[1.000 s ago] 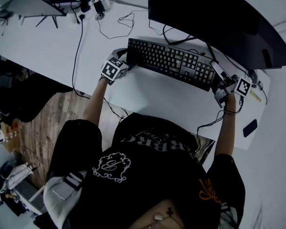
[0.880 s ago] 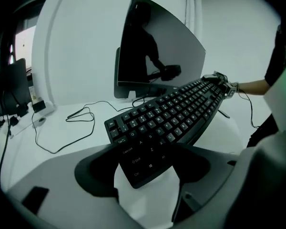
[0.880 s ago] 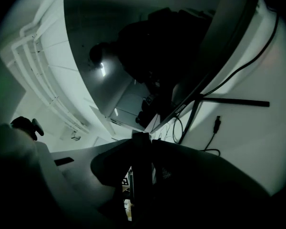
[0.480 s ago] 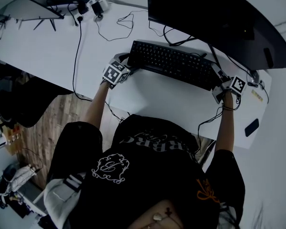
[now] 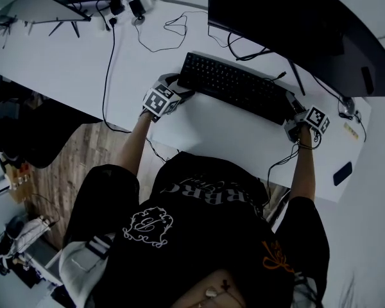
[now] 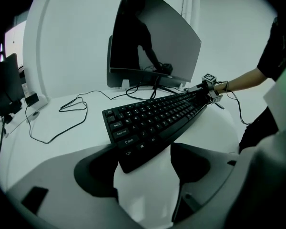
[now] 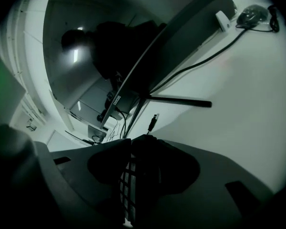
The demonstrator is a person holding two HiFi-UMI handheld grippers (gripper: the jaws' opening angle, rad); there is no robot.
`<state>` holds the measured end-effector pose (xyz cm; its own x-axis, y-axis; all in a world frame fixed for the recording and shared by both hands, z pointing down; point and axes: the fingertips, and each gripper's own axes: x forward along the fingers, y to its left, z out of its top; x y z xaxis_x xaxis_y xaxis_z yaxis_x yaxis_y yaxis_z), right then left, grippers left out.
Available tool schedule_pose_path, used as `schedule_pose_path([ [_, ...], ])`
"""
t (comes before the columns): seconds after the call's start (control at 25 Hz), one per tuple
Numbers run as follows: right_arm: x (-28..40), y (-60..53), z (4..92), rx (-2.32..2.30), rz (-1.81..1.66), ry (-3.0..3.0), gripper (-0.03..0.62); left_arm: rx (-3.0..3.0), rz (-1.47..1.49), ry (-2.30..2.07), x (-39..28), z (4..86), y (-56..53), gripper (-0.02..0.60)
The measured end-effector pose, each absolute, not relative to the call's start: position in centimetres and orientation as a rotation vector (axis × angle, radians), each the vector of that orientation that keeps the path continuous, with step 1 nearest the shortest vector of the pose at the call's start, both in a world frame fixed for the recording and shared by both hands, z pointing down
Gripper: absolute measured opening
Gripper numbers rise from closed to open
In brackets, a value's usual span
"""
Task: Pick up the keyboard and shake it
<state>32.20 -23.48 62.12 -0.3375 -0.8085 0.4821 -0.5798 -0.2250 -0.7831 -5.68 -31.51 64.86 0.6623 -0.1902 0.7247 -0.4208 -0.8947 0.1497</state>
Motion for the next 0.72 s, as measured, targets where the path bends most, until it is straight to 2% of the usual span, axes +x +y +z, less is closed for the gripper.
schedule_pose_path([
  [0.12,32.4,-22.9,63.8,-1.76,-1.577,1.799,0.19,2.58,1.061,-0.484,-5.7,64.9,-31.2,0.353],
  [0.28,32.9,-23.0,64.6,-1.935,-1.514,1.9,0.173,2.57,1.044,-0.497,-5.9,65.1,-31.1,0.353],
  [0.72,33.1,-22.6,63.0,-1.99,-1.454,1.95,0.173,2.555,0.96,-0.589,-5.4,63.5,-31.1,0.353],
])
